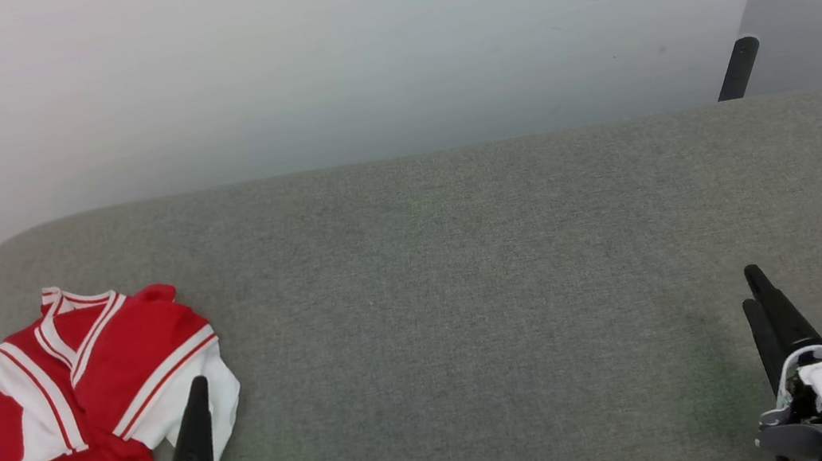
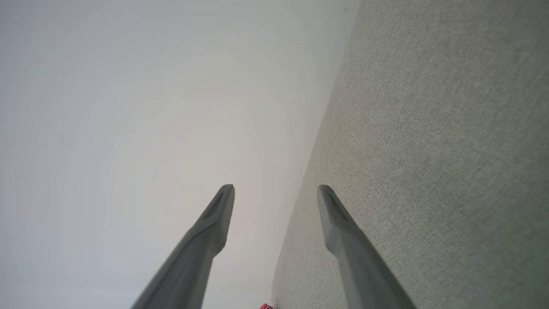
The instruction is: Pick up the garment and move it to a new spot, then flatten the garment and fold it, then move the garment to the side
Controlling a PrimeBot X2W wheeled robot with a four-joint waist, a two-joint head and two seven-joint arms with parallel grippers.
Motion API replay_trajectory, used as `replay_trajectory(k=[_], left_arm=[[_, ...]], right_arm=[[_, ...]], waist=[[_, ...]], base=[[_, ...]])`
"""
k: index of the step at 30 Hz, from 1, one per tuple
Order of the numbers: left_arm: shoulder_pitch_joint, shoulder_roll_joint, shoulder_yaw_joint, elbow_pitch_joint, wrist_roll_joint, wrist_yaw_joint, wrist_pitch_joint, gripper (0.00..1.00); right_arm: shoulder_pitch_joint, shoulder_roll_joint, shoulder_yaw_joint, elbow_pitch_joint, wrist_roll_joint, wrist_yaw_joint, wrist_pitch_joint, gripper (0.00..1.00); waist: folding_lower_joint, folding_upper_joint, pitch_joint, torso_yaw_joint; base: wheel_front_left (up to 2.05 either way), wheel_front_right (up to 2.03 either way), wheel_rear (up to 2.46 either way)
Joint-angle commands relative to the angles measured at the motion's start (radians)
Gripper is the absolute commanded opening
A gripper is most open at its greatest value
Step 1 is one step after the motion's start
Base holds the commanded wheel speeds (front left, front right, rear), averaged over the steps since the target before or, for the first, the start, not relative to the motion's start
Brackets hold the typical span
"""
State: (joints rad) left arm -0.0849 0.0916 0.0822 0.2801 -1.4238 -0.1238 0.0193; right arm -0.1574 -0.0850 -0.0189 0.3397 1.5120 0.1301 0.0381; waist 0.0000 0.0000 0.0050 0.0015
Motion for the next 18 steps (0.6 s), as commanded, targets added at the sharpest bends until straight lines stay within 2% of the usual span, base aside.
replay_trajectory(k=[1, 18], left_arm=[[-0.032, 0.015, -0.005, -0.012, 0.041, 0.003, -0.010, 1.00], [-0.053, 0.051, -0.042, -0.012, 0.415, 0.047, -0.076, 1.00]], right_arm=[[-0.041, -0.015, 0.019, -0.005, -0.029, 0.000, -0.012, 1.00], [-0.127, -0.077, 0.153, 0.086, -0.287, 0.000, -0.094, 1.00]], waist=[[0.0000, 0.0000, 0.000, 0.000], [0.0000, 0.0000, 0.001, 0.002]], base=[[0.00, 0.00, 0.00], [0.00, 0.00, 0.00]])
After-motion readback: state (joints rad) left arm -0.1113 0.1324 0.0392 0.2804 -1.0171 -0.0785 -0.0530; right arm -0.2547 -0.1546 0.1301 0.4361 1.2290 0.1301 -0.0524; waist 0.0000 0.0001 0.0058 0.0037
